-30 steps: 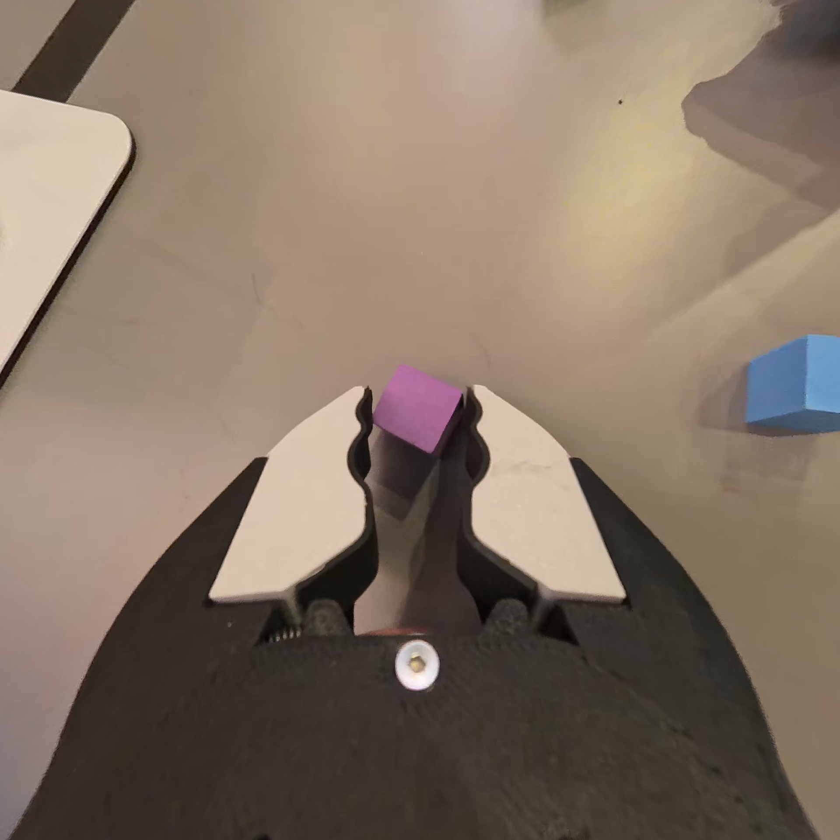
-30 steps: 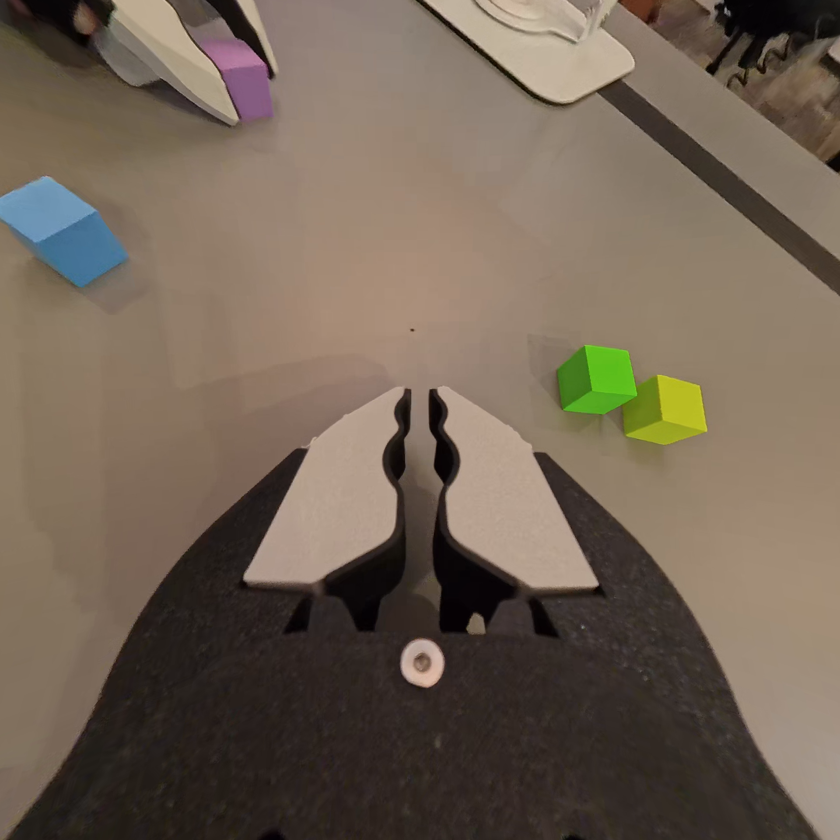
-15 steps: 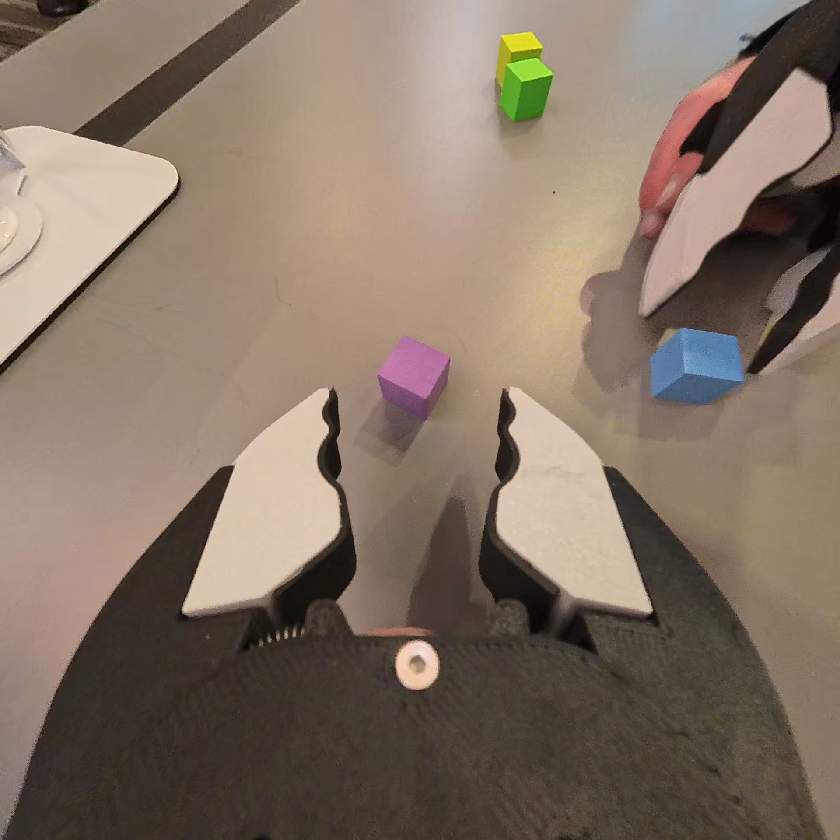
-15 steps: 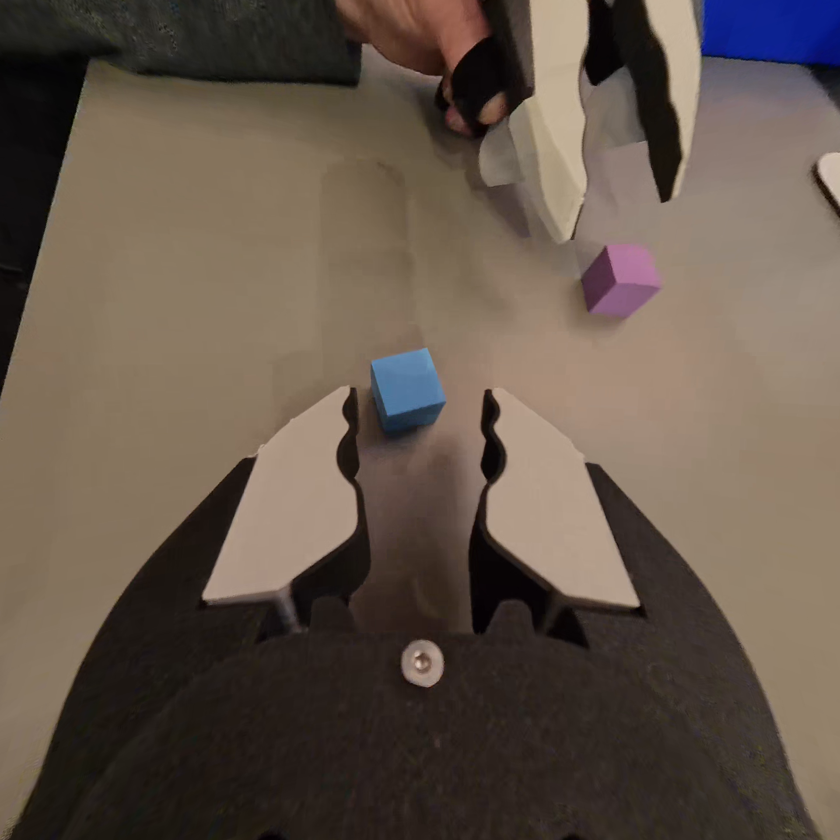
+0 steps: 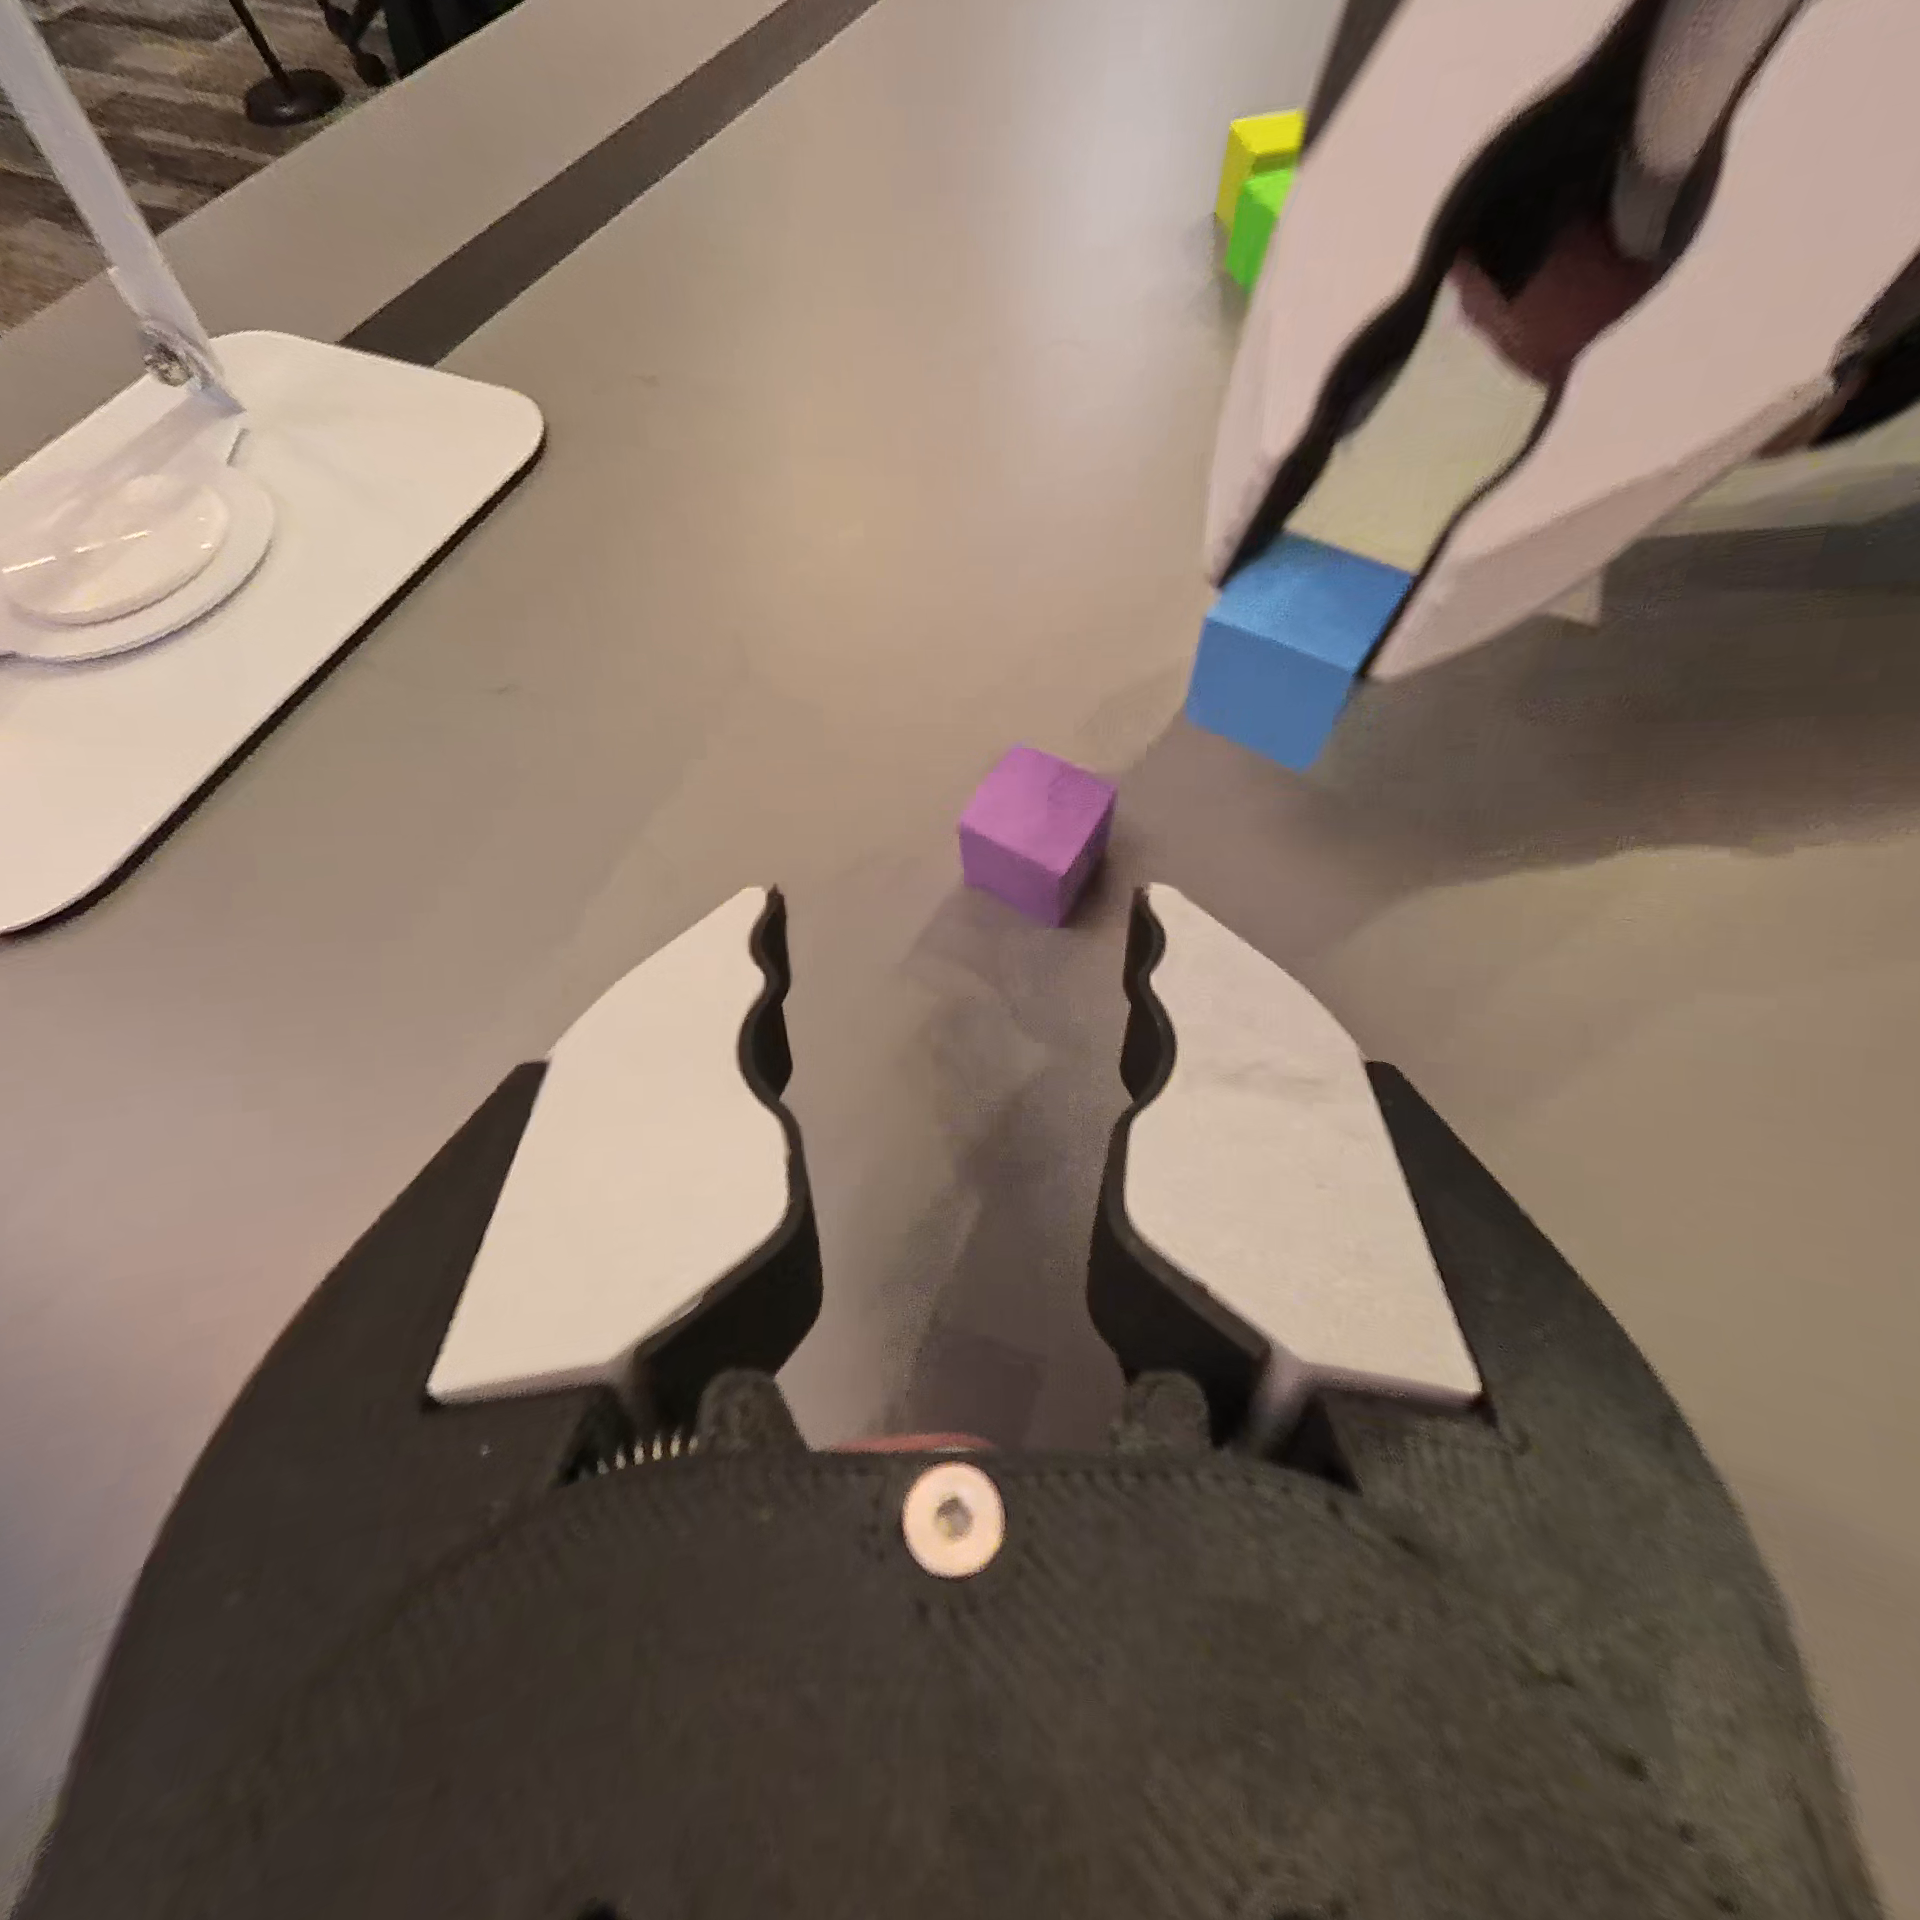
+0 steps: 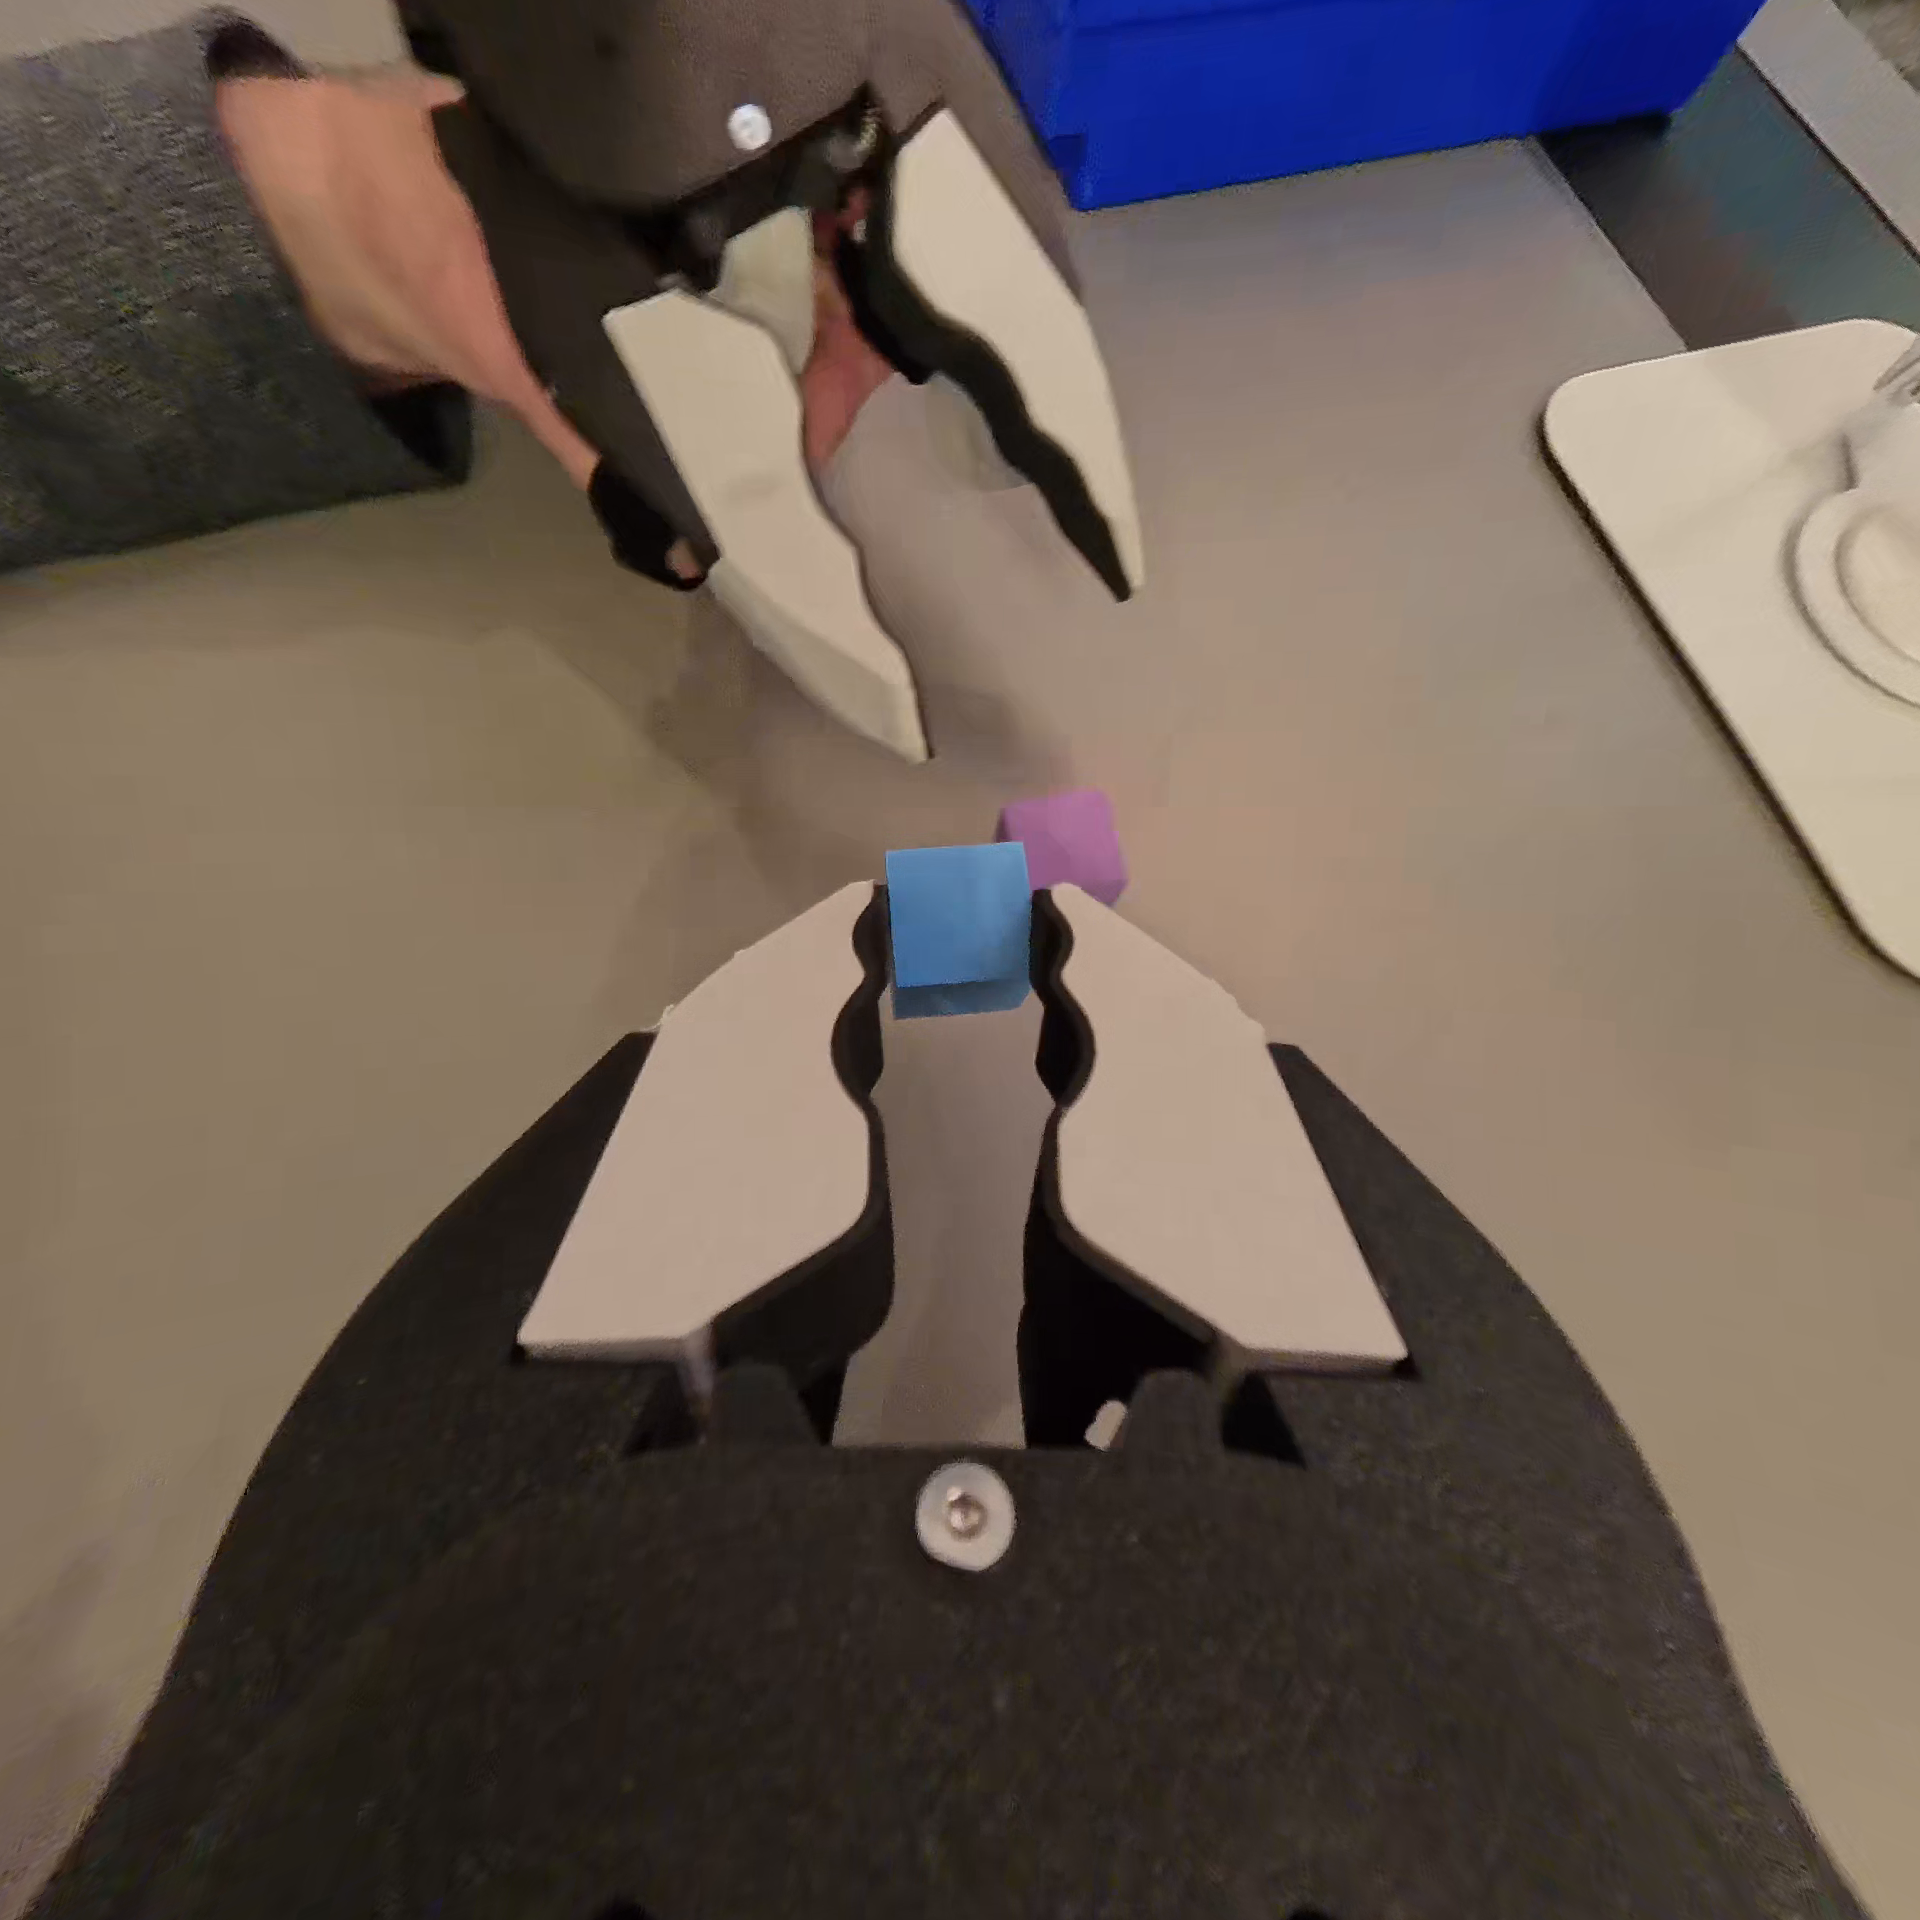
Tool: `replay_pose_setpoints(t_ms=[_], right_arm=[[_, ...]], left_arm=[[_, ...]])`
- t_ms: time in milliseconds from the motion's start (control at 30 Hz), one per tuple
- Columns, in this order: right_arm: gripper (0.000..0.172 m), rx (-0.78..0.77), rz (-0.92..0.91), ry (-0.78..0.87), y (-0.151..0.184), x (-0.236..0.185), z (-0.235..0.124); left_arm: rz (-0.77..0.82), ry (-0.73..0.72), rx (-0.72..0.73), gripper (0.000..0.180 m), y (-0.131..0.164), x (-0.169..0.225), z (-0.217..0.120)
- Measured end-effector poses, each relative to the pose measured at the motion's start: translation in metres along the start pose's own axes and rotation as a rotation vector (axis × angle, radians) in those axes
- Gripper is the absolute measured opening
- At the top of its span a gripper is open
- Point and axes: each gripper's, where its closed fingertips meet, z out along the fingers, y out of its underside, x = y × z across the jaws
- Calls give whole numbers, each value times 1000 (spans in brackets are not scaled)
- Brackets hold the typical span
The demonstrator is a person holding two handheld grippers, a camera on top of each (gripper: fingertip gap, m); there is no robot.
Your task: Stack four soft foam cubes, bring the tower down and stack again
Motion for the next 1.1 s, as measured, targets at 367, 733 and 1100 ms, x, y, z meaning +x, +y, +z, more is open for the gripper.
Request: replay_pose_setpoints(t_ms=[367,733,1100], right_arm=[[25,-129,-6,22,-10,25,37],[25,-126,-8,16,-6,25,41],[25,-123,-54,-24,-5,26,40]], left_arm=[[1,-50,-25,61,9,-16,-7],[18,-42,-37,61,11,-14,-6],[19,-39,-40,61,11,-14,-5]])
